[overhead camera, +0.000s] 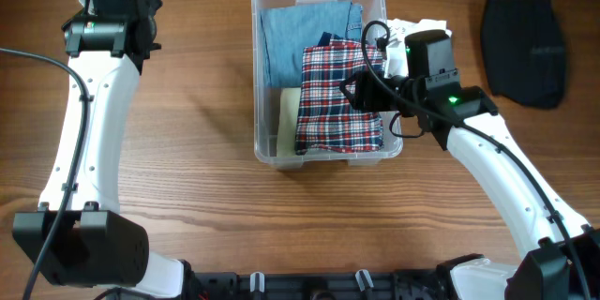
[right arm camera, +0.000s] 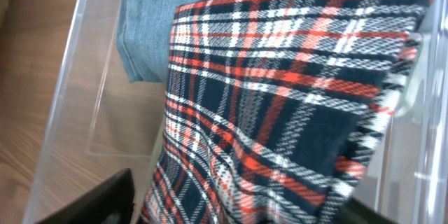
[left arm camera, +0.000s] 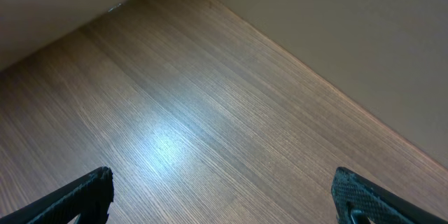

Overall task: Pack container
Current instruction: 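Lower the plaid shirt into the box on top of the denim, then press and tuck the plaid shirt into the box with the right gripper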

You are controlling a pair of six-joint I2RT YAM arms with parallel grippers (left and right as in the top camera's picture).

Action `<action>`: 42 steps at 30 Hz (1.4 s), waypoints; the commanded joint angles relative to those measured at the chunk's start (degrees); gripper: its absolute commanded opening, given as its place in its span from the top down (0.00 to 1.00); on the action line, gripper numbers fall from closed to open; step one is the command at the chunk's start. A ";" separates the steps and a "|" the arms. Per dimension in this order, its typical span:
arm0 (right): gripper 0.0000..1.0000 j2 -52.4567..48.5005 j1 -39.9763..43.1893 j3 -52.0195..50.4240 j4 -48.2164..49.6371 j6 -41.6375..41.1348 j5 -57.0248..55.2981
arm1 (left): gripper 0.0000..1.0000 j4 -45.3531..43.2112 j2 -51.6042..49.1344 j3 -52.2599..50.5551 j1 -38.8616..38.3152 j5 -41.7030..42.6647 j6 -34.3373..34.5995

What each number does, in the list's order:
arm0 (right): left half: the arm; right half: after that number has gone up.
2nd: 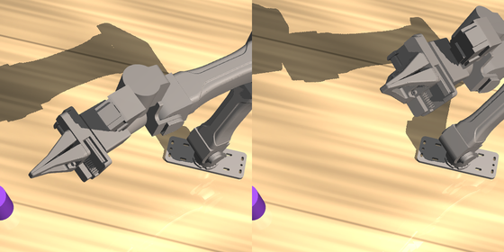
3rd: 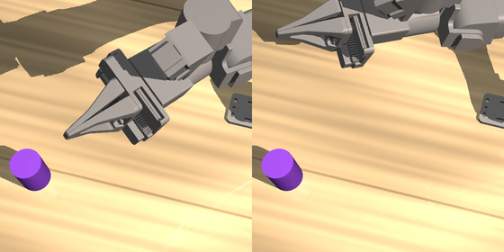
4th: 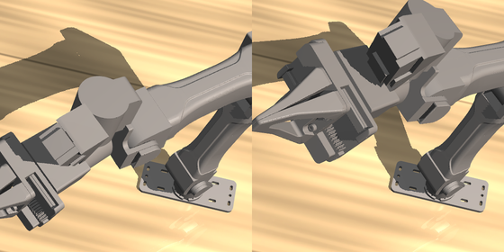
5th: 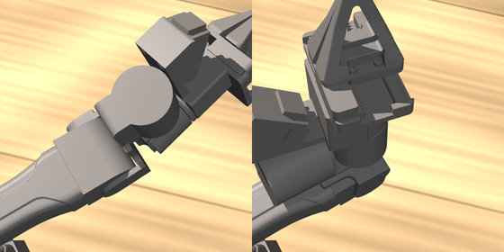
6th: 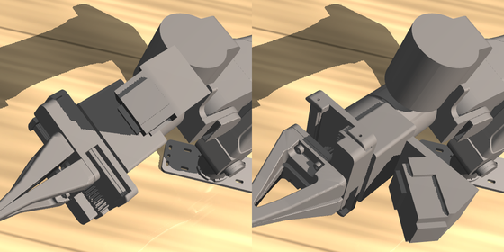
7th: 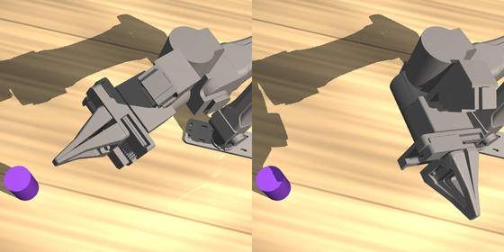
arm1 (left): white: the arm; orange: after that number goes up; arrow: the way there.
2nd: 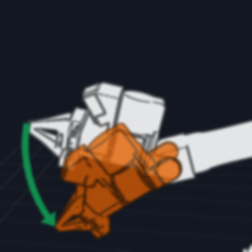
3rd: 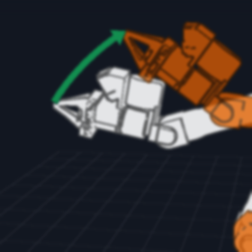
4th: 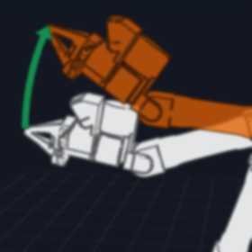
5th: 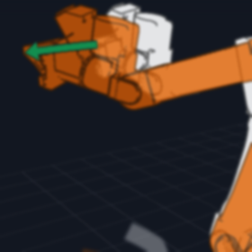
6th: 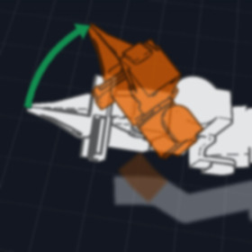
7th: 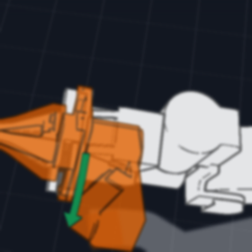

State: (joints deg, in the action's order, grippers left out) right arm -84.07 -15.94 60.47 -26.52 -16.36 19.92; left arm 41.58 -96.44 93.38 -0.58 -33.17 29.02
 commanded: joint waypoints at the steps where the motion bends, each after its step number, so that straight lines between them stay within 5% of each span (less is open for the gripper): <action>1: 0.15 0.07 -0.39 0.07 1.73 6.38 -3.76 | 0.00 -0.15 -0.31 -0.07 0.22 -0.96 -0.26; 12: 0.16 1.18 -0.42 11.89 -1.60 12.94 -7.10 | 0.00 -0.13 -0.31 -0.07 0.22 -0.96 -0.26; 22: 0.55 -0.37 -8.13 12.33 -0.48 13.31 -22.71 | 0.00 -0.13 -0.31 -0.07 0.22 -0.98 -0.26; 29: 0.62 -9.84 -11.17 12.28 3.06 6.16 -35.10 | 0.00 -0.15 -0.31 -0.07 0.22 -0.96 -0.24; 36: 0.68 -19.02 -11.04 12.26 4.90 -5.42 -35.76 | 0.00 -0.13 -0.31 -0.07 0.22 -0.96 -0.26; 42: 0.68 -29.53 -11.10 12.26 8.68 -6.14 -21.20 | 0.00 -0.13 -0.31 -0.07 0.22 -0.98 -0.26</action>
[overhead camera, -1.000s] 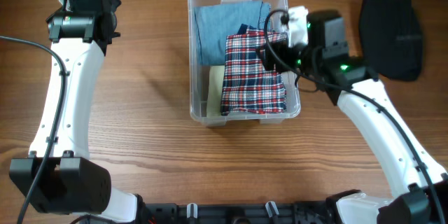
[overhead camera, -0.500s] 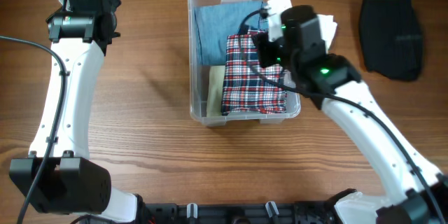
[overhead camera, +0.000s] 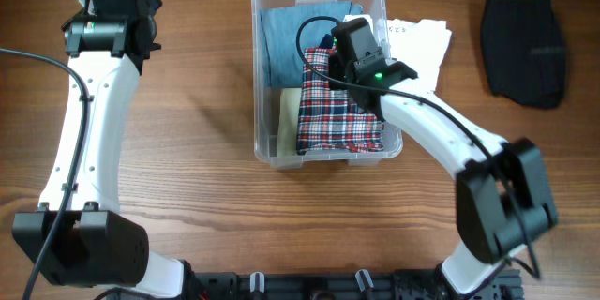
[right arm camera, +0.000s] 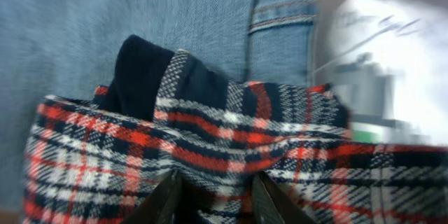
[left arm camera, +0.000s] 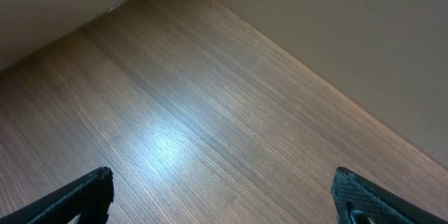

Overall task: Pack container
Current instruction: 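Press and tuck the plaid shirt into the box with the right gripper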

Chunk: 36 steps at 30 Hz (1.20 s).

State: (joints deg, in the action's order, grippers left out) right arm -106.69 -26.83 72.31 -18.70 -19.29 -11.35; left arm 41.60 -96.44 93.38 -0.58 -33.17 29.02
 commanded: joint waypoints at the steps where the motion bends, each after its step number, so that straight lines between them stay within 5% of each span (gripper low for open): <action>1: 0.68 -8.13 -0.22 0.42 1.25 -3.19 11.47 | 0.00 -0.15 -0.31 -0.07 0.22 -0.96 -0.26; 9: 0.68 -9.64 -0.22 0.46 0.85 -0.02 12.74 | 0.00 -0.15 -0.31 -0.07 0.22 -0.96 -0.24; 22: 0.66 14.56 -0.22 0.59 -6.47 -0.24 5.29 | 0.00 -0.15 -0.31 -0.07 0.22 -0.96 -0.26; 36: 0.66 5.86 -0.22 -5.73 -11.13 -5.31 5.64 | 0.00 -0.15 -0.31 -0.07 0.22 -0.98 -0.24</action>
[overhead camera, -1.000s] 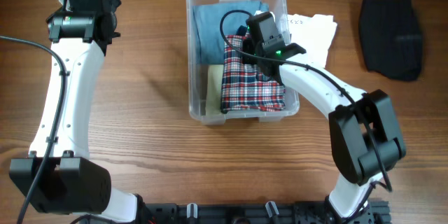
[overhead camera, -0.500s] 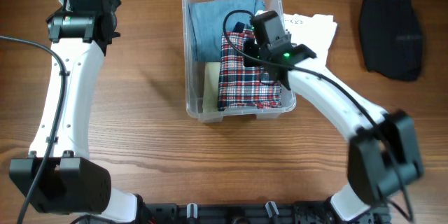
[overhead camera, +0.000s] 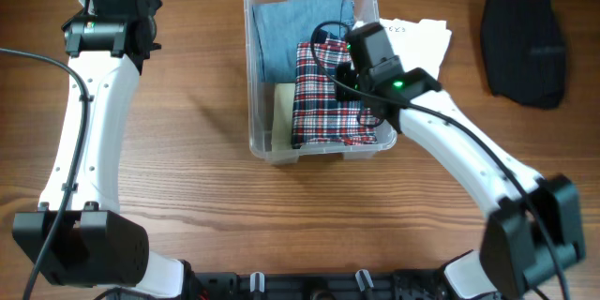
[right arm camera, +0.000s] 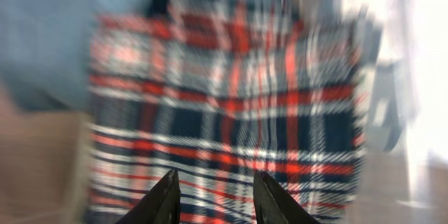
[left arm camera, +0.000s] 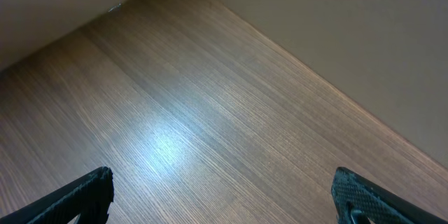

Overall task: Pack container
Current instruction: 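Press and tuck the plaid shirt into the box with the right gripper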

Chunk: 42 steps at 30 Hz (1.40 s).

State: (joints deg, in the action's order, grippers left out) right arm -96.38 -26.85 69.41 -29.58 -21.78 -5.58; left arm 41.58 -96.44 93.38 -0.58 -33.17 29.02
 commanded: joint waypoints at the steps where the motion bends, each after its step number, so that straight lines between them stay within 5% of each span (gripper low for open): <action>1: 0.66 -5.95 -0.20 -3.28 -0.13 -2.80 0.35 | 0.00 -0.13 -0.31 -0.07 0.22 -0.96 -0.26; 9: 0.64 -9.16 -0.20 -2.21 -0.09 0.79 2.60 | 0.00 -0.13 -0.31 -0.07 0.22 -0.96 -0.24; 19: 0.62 10.36 -0.20 -0.20 5.40 0.35 2.43 | 0.00 -0.13 -0.31 -0.07 0.22 -0.96 -0.26; 23: 0.75 11.85 -0.20 -0.20 8.24 0.39 2.47 | 0.00 -0.13 -0.31 -0.07 0.22 -0.96 -0.24; 27: 0.96 9.20 -0.20 -0.52 11.78 0.81 3.08 | 0.00 -0.13 -0.31 -0.07 0.22 -0.96 -0.24; 36: 0.95 -6.40 -0.20 -0.52 19.98 1.88 8.24 | 0.00 -0.13 -0.31 -0.07 0.22 -0.96 -0.24; 42: 0.85 -18.49 -0.20 -0.52 20.98 2.36 13.51 | 0.00 -0.13 -0.31 -0.07 0.22 -0.96 -0.26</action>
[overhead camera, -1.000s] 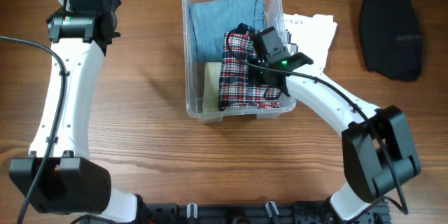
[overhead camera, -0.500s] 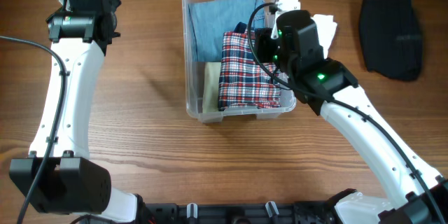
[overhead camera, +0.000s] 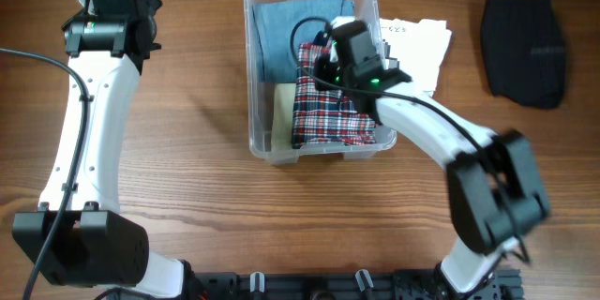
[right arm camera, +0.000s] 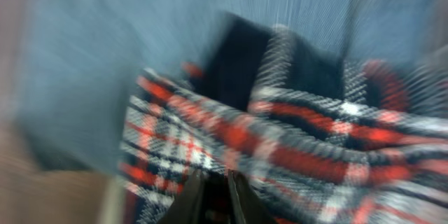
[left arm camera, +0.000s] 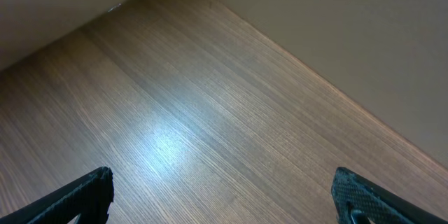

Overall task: Pack container
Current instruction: 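Press and tuck the plaid shirt into the box with the right gripper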

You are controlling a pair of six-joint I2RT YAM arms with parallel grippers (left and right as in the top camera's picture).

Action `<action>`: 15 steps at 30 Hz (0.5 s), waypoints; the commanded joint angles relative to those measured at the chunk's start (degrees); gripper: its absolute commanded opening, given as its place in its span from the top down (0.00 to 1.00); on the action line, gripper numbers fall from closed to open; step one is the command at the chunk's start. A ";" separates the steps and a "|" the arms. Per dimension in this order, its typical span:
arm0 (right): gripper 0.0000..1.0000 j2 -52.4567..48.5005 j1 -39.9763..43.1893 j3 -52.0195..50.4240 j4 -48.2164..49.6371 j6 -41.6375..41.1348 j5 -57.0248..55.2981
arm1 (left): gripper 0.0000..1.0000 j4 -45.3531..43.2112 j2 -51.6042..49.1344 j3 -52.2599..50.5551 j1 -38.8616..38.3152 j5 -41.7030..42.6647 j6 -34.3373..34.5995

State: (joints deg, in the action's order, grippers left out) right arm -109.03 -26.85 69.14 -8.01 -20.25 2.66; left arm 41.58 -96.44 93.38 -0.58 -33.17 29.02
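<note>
A clear plastic container (overhead camera: 255, 75) holds folded blue denim (overhead camera: 292, 26) at the back and a red, white and navy plaid cloth (overhead camera: 333, 112) on its right side. My right gripper (overhead camera: 322, 67) is down at the plaid cloth's far end, next to the denim. In the blurred right wrist view, the right gripper (right arm camera: 213, 197) has its jaws nearly together, with dark plaid cloth (right arm camera: 301, 147) pinched between them. My left gripper (left arm camera: 224, 196) is open over bare wood at the far left. Nothing is between its fingers (left arm camera: 84, 192).
A pale beige item (overhead camera: 282, 117) lies in the container's front left. White paper or cloth (overhead camera: 419, 42) lies just right of the container. A black cloth (overhead camera: 525, 37) sits at the far right. The left arm (overhead camera: 89, 122) stands along the table's left side.
My right gripper has gone from over the middle of the plaid cloth to its far end by the denim. Its jaws are closer together. The container and left arm have not moved.
My right gripper was wide open at the container's right rim, over the plaid cloth. Then it was at the cloth's far end, jaws partly closed. Then it was above the cloth's middle, and the container sat slightly further left. Now it pinches the far end.
</note>
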 commanded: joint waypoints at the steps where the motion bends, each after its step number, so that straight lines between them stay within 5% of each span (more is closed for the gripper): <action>1: 0.84 -7.15 -0.20 -0.26 -0.57 1.09 6.93 | 0.00 -0.15 -0.31 -0.07 0.22 -0.96 -0.26; 6: 0.84 -5.35 -0.20 0.04 -0.94 2.29 7.93 | 0.00 -0.13 -0.31 -0.07 0.22 -0.98 -0.26; 15: 0.82 13.66 -0.20 0.07 -6.84 1.90 6.29 | 0.00 -0.13 -0.31 -0.07 0.22 -0.98 -0.24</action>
State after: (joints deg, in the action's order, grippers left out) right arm -104.42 -26.41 69.56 -12.43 -19.16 7.99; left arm 41.60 -96.44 93.38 -0.58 -33.17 29.02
